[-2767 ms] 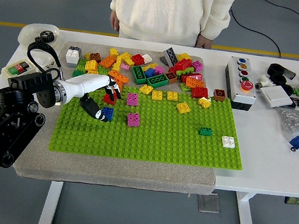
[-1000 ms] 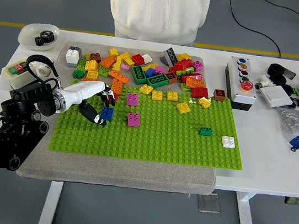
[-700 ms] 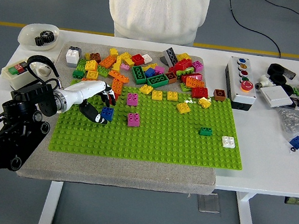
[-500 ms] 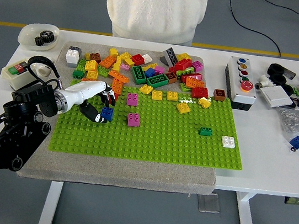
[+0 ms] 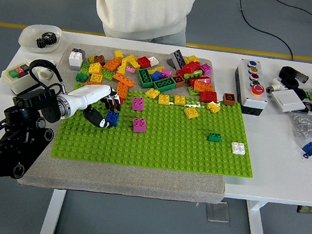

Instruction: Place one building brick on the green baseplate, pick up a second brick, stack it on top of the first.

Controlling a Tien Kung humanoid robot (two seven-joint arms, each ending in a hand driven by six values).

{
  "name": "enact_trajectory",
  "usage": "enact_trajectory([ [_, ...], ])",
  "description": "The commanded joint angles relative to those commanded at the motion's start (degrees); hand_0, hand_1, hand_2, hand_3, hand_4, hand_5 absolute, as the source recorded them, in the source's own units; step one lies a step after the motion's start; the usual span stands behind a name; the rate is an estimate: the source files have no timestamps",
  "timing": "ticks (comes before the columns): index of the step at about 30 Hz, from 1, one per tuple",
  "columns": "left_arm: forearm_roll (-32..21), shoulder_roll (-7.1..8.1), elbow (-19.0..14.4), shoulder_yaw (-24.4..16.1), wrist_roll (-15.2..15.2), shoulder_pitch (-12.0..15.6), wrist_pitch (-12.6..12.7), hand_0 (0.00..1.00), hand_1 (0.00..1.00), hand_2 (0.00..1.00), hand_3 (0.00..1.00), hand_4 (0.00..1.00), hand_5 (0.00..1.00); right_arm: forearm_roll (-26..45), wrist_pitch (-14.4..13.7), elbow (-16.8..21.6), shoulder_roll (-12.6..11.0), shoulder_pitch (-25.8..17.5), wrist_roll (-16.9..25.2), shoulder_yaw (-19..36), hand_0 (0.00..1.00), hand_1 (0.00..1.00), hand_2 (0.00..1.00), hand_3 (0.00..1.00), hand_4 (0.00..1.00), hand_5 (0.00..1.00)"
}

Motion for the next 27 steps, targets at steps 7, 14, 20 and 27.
enact_trajectory([
  [7, 0.0, 0.02, 0.03, 0.03, -0.2, -0.11, -0.02, 0.593, 0.503, 0.502, 0.551, 0.874, 0.002, 0.08, 0.0, 0.0, 0.01, 0.04, -0.01, 0.02, 0.741, 0.646, 0.713, 0.594, 0.823, 0.403],
  [14, 0.0, 0.03, -0.32, -0.19, -0.34, -0.25, 0.96, 0.584, 0.499, 0.501, 0.555, 0.868, 0.002, 0.16, 0.02, 0.0, 0.01, 0.05, -0.01, -0.02, 0.741, 0.646, 0.713, 0.593, 0.823, 0.403],
  [20, 0.0, 0.11, -0.81, -0.76, -0.06, -0.15, 0.98, 0.579, 0.498, 0.502, 0.556, 0.872, 0.002, 0.13, 0.04, 0.0, 0.03, -0.03, -0.03, -0.06, 0.742, 0.646, 0.713, 0.593, 0.823, 0.403],
  [27, 0.0, 0.17, -0.48, -0.71, 0.01, -0.15, -0.28, 0.577, 0.5, 0.505, 0.555, 0.896, 0.002, 0.03, 0.06, 0.0, 0.04, -0.07, -0.01, -0.15, 0.742, 0.647, 0.713, 0.594, 0.823, 0.403],
])
